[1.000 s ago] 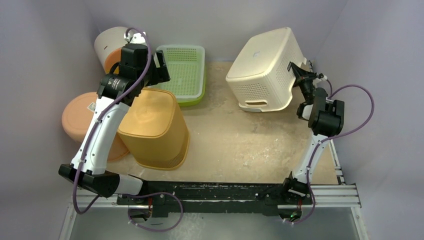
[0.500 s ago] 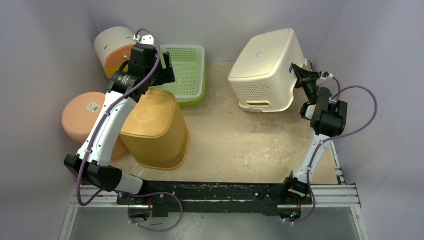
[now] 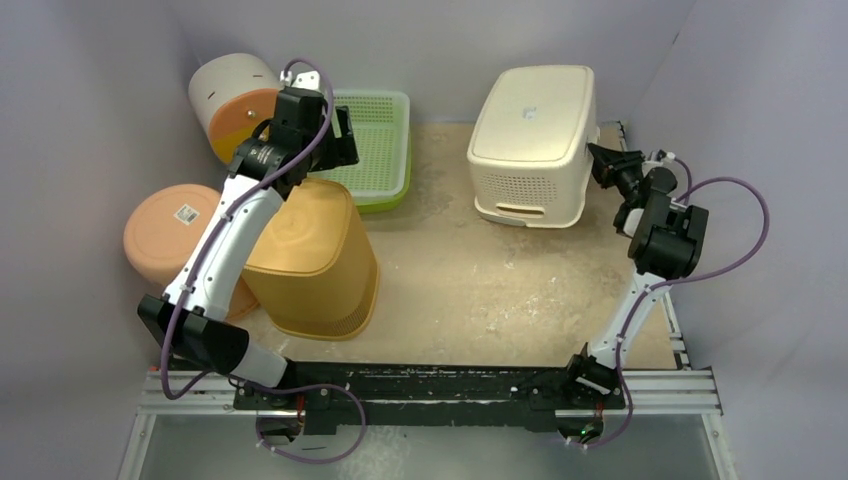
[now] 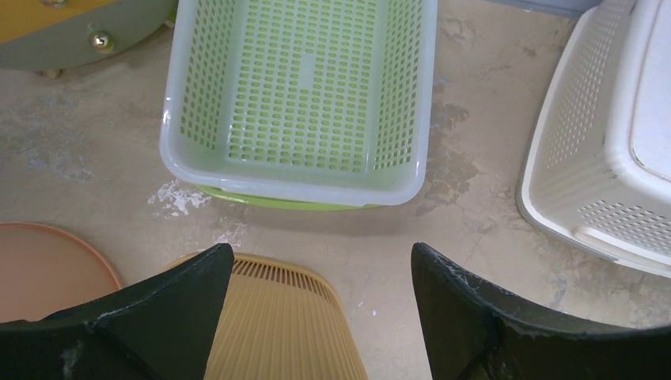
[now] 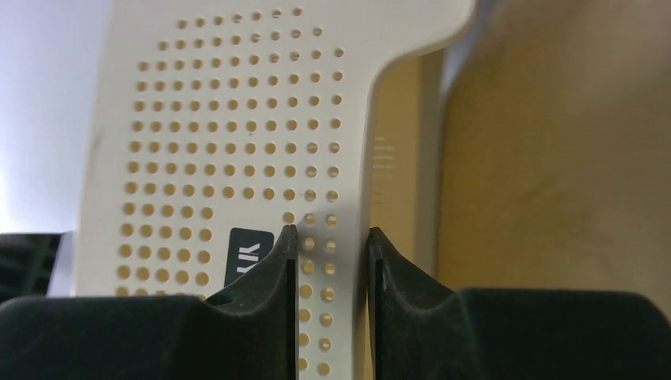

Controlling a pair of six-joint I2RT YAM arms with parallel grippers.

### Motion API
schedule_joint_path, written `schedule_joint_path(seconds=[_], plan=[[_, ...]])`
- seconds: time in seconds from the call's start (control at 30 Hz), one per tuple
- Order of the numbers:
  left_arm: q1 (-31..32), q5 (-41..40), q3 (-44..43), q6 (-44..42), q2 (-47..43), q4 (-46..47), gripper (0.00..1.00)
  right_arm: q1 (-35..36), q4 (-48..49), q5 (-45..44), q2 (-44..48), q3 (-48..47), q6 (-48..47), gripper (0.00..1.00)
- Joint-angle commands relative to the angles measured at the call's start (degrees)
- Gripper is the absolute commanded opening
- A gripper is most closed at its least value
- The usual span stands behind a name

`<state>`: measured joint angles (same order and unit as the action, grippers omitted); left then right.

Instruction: Turn the large container upside down

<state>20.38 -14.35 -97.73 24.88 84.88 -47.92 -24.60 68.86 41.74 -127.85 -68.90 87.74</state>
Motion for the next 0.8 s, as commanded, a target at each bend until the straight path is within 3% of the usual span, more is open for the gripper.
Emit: schedule_joint_path(seconds=[0.0, 0.47, 0.77], plan=[[0.35, 0.63, -0.29, -0.39, 0.35, 2.9, 0.8, 0.65, -22.23, 0.02, -1.66, 0.54, -20.6, 0.26], [0.4, 2.04, 0.97, -0.9, 1.16, 4.1, 0.8, 0.63, -49.86, -13.49, 0.66, -6.96, -38.23, 0.27], [0.36, 2.64, 0.19, -0.93, 1.2, 4.12, 0.8, 1.92, -58.42, -21.78, 9.29, -8.53, -46.06, 0.27]])
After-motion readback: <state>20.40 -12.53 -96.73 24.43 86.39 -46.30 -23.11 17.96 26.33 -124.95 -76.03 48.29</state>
